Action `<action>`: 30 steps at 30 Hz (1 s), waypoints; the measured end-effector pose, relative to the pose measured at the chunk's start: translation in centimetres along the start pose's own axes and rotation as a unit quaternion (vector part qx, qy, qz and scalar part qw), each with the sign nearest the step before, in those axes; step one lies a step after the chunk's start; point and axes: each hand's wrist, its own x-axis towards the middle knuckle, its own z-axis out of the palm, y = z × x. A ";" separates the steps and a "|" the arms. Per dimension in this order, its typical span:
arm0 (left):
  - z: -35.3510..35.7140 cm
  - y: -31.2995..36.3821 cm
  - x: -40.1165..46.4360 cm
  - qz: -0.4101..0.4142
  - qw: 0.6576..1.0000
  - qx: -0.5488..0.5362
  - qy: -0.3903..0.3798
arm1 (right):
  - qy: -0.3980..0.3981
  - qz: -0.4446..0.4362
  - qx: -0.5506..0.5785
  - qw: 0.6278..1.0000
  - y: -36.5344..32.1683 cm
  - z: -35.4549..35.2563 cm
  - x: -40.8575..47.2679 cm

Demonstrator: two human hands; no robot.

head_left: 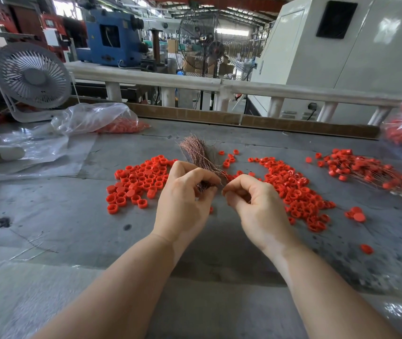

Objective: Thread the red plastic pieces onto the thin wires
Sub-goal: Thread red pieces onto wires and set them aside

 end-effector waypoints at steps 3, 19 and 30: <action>0.0 0.1 0.0 0.010 1.000 0.003 -0.003 | 0.004 -0.002 -0.007 1.000 0.1 -0.1 0.0; -0.1 0.4 -0.2 -0.002 0.999 0.049 -0.016 | -0.021 0.008 0.031 0.999 -0.2 -0.1 0.0; -0.3 -0.5 0.5 -0.087 0.996 -0.008 0.031 | 0.039 0.010 -0.016 0.999 0.2 -0.3 0.1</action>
